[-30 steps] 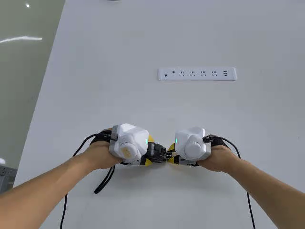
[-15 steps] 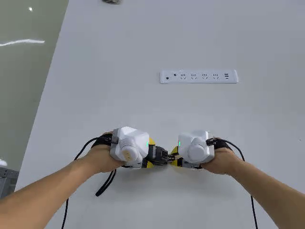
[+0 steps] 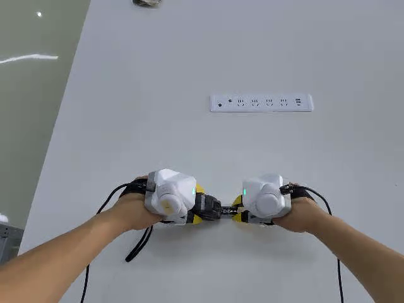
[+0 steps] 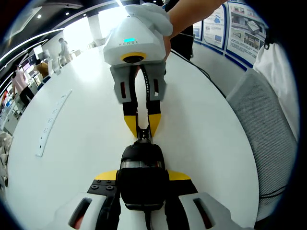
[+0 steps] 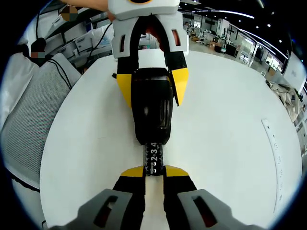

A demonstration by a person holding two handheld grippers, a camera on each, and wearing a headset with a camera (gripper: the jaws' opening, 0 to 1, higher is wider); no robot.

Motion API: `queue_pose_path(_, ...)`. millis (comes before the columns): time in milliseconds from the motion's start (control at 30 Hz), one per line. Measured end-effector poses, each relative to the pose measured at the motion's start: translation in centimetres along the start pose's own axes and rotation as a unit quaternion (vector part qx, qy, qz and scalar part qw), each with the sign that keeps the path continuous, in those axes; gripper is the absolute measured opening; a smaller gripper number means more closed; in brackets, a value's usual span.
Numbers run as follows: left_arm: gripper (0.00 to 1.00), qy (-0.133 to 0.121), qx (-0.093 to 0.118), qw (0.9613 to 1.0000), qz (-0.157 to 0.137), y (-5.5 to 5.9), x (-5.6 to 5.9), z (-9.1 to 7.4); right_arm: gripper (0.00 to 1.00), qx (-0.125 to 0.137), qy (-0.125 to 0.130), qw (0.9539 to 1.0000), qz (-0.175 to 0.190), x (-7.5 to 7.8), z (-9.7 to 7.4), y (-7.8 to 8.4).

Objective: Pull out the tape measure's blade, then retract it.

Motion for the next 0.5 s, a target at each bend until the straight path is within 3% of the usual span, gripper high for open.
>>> queue_pose_path(500,0.32,0.0,-0.001,1.0,-0.004,0.0,0.0,0.1,0.12,-0.007,0.0,1.0,-0.001,0.0,-0.8,1.1)
Point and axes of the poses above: the centre of the closed fingertips' face, and the gripper's own axes: z roughly forward along the fingers, x roughly to its right, y roughly out of its underside, the point moved 5 cm from there along -z, roughly backward along the fingers, and after that the axes turned 2 degrees about -y, right-handed, at the moved point
